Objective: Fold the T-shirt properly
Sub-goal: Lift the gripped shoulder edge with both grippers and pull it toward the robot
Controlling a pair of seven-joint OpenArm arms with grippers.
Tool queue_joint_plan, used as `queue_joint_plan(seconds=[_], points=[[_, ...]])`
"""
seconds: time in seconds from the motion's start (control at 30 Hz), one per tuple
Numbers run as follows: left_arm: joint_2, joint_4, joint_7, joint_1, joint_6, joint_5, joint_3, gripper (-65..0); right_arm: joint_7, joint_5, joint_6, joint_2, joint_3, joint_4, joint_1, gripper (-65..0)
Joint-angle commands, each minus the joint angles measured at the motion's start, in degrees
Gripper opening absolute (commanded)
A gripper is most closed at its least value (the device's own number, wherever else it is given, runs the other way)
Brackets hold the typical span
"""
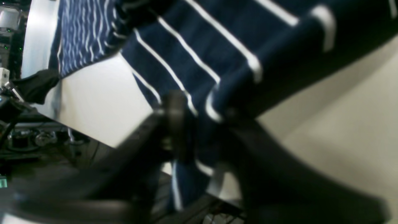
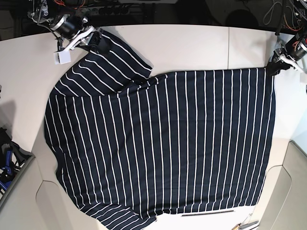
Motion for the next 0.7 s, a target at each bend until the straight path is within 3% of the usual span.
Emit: queue_joint_plan(seconds=[0.0,0.03,0.33,0.47,0.67], points=[[-0.8,0.2,0.2,0.3,0.5,0.8,-0.1,-63.2,0.7,0.9,1.3,0.3,0.1,0.8,-0.1,-61.2],[-0.8,0.2,-0.3,0.3,0.5,0.8,-0.1,-65.0,0.7,1.0,1.3,0.3,0.1,0.8,-0.1,-65.0],[-1.3,2.7,-0.3,0.4,0.5,0.5,-2.1,-65.0,-1.9,1.0,2.3,0.3,1.3,2.8,-0.3,-65.0],[-1.2,5.3,5.6,0.6,0.5,-2.1,-7.0,-65.0,-7.0,3.3,2.3,0.3,4.1,6.4,-1.0,-65.0],[-1.4,7.9,11.6,2.0,0.5,-10.3,-12.9,-65.0,-7.5,6.1,2.3,0.3,6.5,12.7,-5.4,-65.0]])
